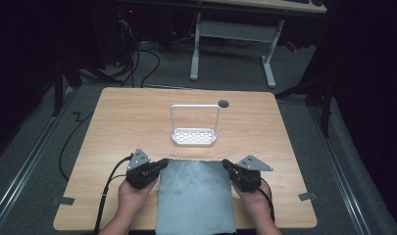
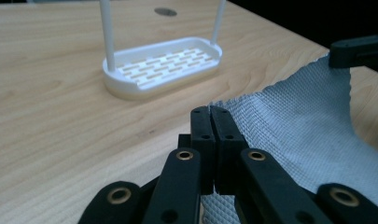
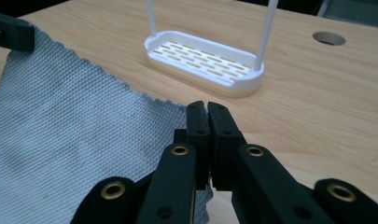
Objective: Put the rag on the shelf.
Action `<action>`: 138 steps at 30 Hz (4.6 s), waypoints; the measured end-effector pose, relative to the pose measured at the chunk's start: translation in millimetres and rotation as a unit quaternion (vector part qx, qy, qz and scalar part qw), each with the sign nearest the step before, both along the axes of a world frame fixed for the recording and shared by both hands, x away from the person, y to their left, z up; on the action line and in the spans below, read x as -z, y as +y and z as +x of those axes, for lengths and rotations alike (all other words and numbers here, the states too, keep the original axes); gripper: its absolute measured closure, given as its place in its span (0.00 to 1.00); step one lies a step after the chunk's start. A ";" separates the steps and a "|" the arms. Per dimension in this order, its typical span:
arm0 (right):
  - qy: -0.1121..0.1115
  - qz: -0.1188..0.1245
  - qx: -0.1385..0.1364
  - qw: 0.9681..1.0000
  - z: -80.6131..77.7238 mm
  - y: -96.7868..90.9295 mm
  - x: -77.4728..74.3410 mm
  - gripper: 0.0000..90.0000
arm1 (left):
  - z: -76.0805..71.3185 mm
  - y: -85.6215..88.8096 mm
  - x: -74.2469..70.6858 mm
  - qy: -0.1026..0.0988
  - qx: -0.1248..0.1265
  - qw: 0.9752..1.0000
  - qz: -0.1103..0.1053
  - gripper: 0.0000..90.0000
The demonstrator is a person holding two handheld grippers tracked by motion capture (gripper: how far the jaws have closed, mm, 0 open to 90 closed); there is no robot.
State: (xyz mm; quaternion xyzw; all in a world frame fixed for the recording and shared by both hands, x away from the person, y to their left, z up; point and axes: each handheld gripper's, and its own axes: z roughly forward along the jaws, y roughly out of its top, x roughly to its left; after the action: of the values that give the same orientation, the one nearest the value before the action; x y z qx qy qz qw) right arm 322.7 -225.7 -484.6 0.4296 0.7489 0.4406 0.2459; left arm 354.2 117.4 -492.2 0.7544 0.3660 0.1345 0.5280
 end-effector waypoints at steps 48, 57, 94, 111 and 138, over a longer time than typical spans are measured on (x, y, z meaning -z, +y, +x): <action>-0.166 0.063 0.019 0.984 26.5 -4.6 -135.0 0.99 | 35.8 10.8 -130.0 -0.168 -0.035 0.984 -0.055 1.00; -0.158 0.063 0.029 0.985 48.4 -2.8 -134.6 0.99 | 60.4 6.0 -131.8 -0.173 -0.038 0.984 -0.033 1.00; -0.104 0.040 0.059 0.992 167.9 -4.0 -127.3 0.99 | 168.4 -5.3 -111.4 -0.095 -0.053 0.994 0.002 1.00; -0.042 0.030 0.055 0.997 169.8 -8.2 -78.9 0.99 | 164.6 -2.7 -62.7 -0.023 -0.042 0.999 -0.011 1.00; 0.022 0.049 0.058 0.997 157.8 -14.7 -12.9 0.98 | 150.1 -4.2 -1.0 0.038 -0.035 0.998 -0.020 0.98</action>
State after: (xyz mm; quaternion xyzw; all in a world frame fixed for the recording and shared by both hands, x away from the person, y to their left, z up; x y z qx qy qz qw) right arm 480.5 -240.4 -471.7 0.4937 0.7055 0.4520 0.2330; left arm 504.3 113.2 -491.3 0.7351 0.4147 0.1166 0.5235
